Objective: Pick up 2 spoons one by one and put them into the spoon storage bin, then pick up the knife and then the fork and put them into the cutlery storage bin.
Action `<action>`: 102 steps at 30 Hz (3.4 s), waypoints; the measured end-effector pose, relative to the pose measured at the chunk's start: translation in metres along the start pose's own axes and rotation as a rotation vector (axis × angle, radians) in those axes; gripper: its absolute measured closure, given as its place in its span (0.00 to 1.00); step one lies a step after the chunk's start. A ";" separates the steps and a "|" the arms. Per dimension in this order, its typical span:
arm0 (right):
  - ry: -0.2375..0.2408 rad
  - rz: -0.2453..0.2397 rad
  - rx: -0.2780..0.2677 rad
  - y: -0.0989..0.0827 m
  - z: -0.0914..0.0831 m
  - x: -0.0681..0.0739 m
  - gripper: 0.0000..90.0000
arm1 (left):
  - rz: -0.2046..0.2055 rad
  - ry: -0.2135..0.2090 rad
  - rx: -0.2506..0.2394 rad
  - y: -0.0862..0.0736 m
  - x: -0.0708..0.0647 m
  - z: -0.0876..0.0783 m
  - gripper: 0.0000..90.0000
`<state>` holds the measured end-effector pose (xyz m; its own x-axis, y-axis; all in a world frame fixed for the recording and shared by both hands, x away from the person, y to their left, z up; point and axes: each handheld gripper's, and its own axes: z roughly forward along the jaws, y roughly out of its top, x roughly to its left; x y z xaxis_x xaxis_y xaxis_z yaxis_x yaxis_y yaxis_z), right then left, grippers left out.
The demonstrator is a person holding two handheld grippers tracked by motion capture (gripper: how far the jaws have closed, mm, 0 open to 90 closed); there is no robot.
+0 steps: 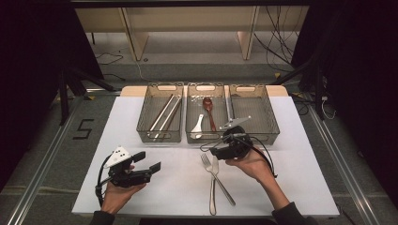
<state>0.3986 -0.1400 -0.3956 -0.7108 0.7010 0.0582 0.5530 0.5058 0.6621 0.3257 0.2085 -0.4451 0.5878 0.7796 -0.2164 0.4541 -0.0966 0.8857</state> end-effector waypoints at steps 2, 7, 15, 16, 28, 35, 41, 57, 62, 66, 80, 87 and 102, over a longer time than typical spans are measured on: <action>0.004 0.001 -0.003 -0.003 0.000 0.001 0.40 | -0.003 -0.001 -0.002 0.000 0.000 0.001 0.23; 0.019 0.002 -0.004 -0.010 -0.003 0.005 0.39 | -0.008 0.000 -0.004 0.000 0.000 0.002 0.23; 0.026 -0.012 0.030 -0.017 0.002 0.011 0.38 | -0.005 -0.002 -0.002 0.001 0.000 0.003 0.23; 0.028 -0.013 0.038 -0.018 0.002 0.012 0.38 | -0.006 -0.002 -0.002 0.001 0.000 0.002 0.23; 0.027 -0.034 0.095 -0.028 0.006 0.016 0.37 | 0.000 -0.002 -0.001 0.000 0.000 0.000 0.23; 0.019 -0.036 0.148 -0.032 0.010 0.019 0.37 | 0.002 -0.002 -0.001 0.000 0.000 0.001 0.23; 0.021 -0.045 0.217 -0.035 0.015 0.019 0.39 | 0.001 0.002 0.000 0.000 0.000 0.001 0.23; 0.026 -0.092 0.367 -0.048 0.029 0.028 0.50 | 0.014 -0.004 -0.001 -0.001 -0.002 -0.001 0.22; 0.031 -0.111 0.398 -0.050 0.035 0.034 0.56 | 0.014 -0.004 0.000 -0.001 -0.002 -0.001 0.22; 0.029 -0.126 0.416 -0.051 0.038 0.037 0.61 | 0.013 -0.004 -0.002 -0.001 -0.002 -0.001 0.22; 0.018 -0.149 0.434 -0.052 0.043 0.039 0.73 | 0.015 -0.003 0.002 -0.002 -0.002 -0.002 0.22; 0.019 -0.159 0.443 -0.051 0.043 0.038 0.80 | 0.015 -0.002 0.004 -0.002 -0.002 -0.002 0.22; 0.013 -0.176 0.442 -0.050 0.045 0.037 0.93 | 0.021 -0.006 0.009 -0.002 -0.003 0.000 0.22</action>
<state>0.3646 -0.1170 -0.4596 -0.8143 0.5802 -0.0150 0.5534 0.7840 0.2813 0.3228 0.2062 -0.4459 0.6013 0.7736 -0.2001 0.4474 -0.1186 0.8864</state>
